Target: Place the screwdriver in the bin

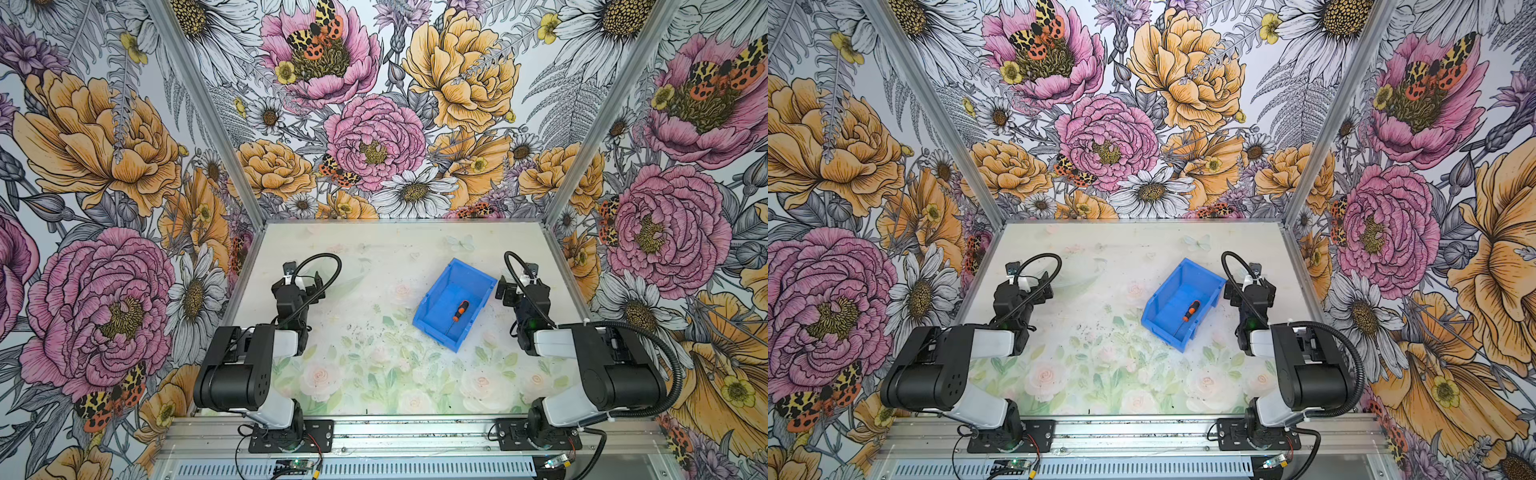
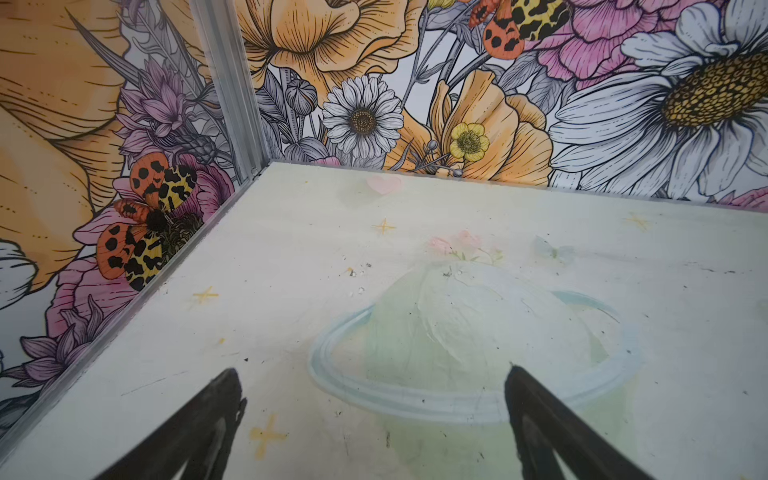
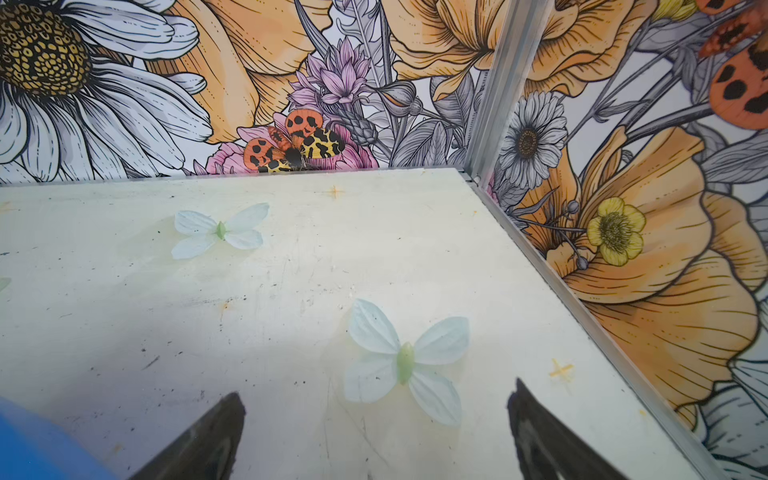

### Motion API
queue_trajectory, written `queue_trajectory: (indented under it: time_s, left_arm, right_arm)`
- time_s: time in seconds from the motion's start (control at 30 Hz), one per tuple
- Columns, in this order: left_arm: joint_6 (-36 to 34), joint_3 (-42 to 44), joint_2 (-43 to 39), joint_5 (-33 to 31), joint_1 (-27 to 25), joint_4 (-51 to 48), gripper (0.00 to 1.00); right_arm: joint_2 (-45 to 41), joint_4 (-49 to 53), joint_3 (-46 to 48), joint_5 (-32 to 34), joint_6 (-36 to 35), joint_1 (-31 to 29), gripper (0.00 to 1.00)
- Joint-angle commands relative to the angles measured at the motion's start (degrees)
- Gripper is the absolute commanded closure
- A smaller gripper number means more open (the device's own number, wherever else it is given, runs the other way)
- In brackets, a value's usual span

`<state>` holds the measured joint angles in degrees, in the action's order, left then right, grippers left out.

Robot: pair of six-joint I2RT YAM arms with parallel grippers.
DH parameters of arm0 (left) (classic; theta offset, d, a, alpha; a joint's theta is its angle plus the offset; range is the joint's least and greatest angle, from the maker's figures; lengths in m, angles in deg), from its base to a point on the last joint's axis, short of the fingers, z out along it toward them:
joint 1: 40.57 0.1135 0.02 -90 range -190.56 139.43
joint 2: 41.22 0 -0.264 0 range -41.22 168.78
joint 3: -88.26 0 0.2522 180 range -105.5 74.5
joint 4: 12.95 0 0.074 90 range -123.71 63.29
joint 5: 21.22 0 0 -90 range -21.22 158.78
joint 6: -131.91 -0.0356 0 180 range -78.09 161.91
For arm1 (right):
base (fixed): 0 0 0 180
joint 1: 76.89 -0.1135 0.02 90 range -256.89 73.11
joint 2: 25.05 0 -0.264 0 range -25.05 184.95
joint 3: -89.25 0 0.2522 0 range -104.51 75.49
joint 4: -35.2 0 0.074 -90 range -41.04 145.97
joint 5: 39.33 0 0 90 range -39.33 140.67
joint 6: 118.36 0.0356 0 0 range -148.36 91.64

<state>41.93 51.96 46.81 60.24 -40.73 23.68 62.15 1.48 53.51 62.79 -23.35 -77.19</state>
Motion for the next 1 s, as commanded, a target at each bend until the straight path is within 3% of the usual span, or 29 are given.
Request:
queue_trajectory:
  time_s: [0.0,0.37,0.97]
  left_arm:
    - [0.0,0.9,0.7,1.6,0.5,3.2,0.01]
    - [-0.8,1.1,0.8,-0.7,-0.8,3.7,0.01]
    - [-0.7,0.8,0.8,1.2,0.0,3.3,0.01]
  right_arm:
    - [0.9,-1.9,-0.5,-0.7,0.4,0.3,0.01]
    - [0.9,-2.1,-0.5,-0.8,0.4,0.3,0.00]
    - [0.8,-2.0,-0.5,-0.7,0.4,0.3,0.01]
